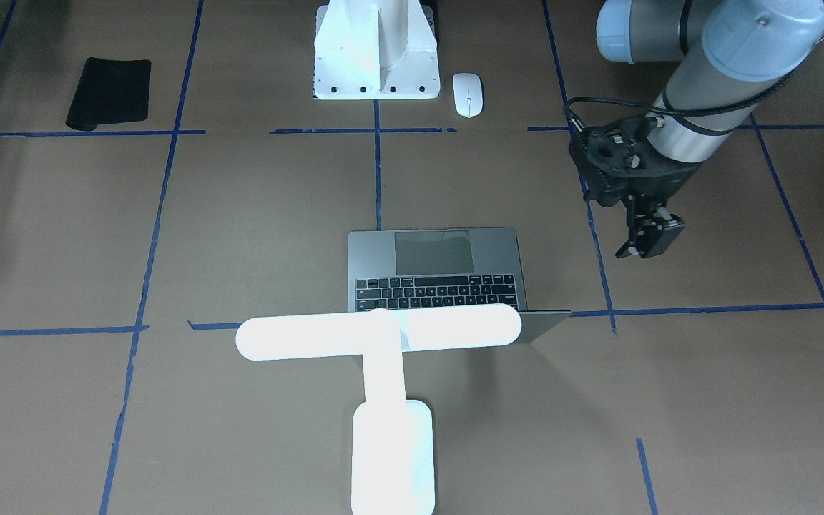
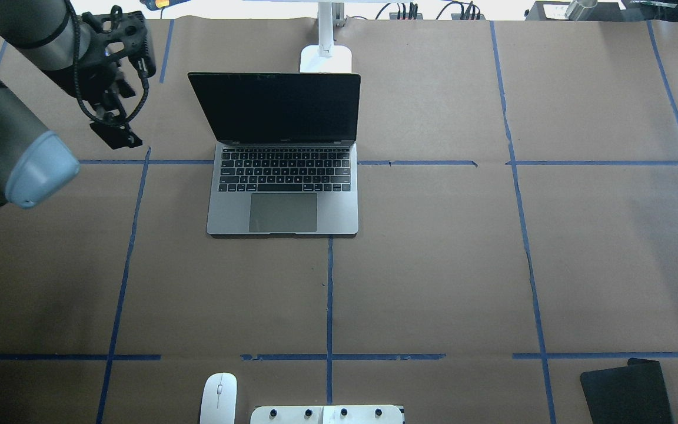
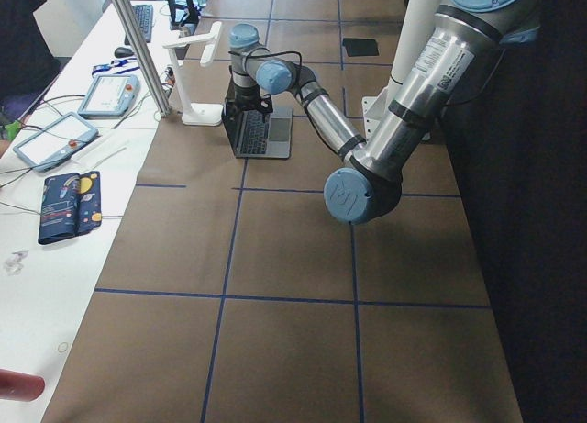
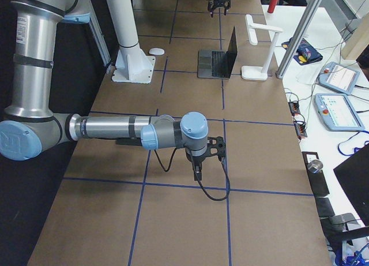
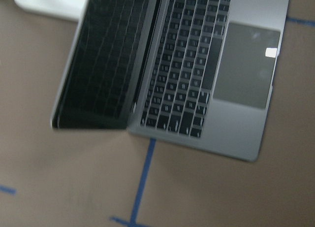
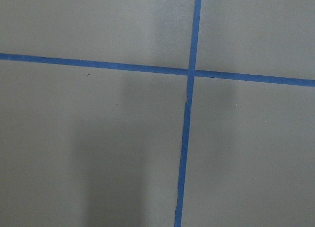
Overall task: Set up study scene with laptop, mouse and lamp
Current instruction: 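Open the left gripper and withdraw the left arm from the laptop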
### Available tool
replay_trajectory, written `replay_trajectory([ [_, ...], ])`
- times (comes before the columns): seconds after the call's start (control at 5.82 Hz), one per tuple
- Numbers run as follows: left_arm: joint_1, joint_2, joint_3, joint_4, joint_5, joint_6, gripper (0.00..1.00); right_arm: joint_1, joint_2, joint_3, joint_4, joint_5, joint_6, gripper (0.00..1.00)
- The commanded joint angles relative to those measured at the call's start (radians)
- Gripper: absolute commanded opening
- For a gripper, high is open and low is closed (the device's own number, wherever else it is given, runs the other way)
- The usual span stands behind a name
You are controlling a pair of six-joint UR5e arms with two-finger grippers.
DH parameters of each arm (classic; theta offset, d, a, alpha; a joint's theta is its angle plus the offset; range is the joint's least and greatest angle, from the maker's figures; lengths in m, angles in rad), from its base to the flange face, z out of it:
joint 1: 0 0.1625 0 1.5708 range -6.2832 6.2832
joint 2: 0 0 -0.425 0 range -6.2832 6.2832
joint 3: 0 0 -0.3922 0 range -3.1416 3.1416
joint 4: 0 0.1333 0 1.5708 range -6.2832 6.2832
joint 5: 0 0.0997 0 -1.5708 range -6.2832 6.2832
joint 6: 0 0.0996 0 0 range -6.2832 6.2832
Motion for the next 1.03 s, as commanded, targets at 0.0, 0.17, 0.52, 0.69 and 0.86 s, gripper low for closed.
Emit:
replay_trajectory([
  [0.0, -0.037, 0.114, -0.072, 0.101, -0.001, -0.281, 1.00, -0.012, 0.000, 0.006, 0.013, 0.001, 0.008, 1.00],
  [0.17, -0.078, 0.216, -0.141, 0.109, -0.004, -0.491, 1.00, -0.021, -0.001, 0.021, 0.012, 0.003, 0.012, 1.00],
  [0.52, -0.147, 0.393, -0.193, 0.091, -0.001, -0.532, 1.00, -0.116, -0.102, 0.178, 0.021, 0.009, 0.181, 1.00],
  [0.69, -0.152, 0.406, -0.195, 0.090, -0.001, -0.529, 1.00, -0.158, -0.223, 0.237, 0.153, 0.009, 0.274, 1.00],
  [0.86, -0.152, 0.418, -0.195, 0.090, -0.001, -0.530, 1.00, -0.228, -0.304, 0.236, 0.364, 0.009, 0.443, 1.00],
])
